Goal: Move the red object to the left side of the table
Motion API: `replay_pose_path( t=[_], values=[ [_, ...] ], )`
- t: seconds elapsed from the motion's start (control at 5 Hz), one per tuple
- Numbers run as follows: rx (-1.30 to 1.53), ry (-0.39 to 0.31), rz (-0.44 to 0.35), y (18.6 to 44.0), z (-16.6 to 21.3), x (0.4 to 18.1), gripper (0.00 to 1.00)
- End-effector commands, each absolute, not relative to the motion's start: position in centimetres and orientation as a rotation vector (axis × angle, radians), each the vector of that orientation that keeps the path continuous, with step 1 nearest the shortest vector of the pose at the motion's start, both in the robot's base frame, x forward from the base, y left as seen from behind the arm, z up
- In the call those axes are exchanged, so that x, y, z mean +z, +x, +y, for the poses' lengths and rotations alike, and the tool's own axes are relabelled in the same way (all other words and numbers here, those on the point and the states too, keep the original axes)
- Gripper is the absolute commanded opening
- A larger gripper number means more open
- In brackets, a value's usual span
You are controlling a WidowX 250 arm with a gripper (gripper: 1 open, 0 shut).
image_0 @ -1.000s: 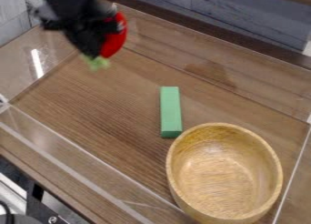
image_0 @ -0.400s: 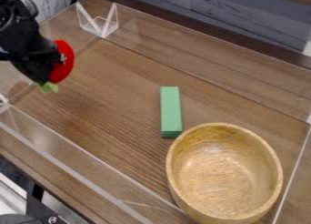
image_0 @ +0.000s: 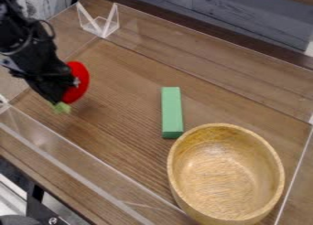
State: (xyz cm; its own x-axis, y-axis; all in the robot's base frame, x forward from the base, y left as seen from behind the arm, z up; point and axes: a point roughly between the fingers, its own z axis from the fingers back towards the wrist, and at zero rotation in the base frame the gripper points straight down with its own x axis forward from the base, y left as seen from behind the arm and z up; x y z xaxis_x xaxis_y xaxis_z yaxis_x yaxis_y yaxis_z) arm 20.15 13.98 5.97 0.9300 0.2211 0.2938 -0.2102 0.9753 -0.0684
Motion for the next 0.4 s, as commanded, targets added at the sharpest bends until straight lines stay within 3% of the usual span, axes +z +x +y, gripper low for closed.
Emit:
replay_pose_path(
  t=[0.0,0.2],
  values=[
    [0.239,-0.018,-0.306,20.0,15.7,5.7,0.00],
    [0.266,-0.014,-0.316,19.9,17.3,6.8,0.00]
  ],
)
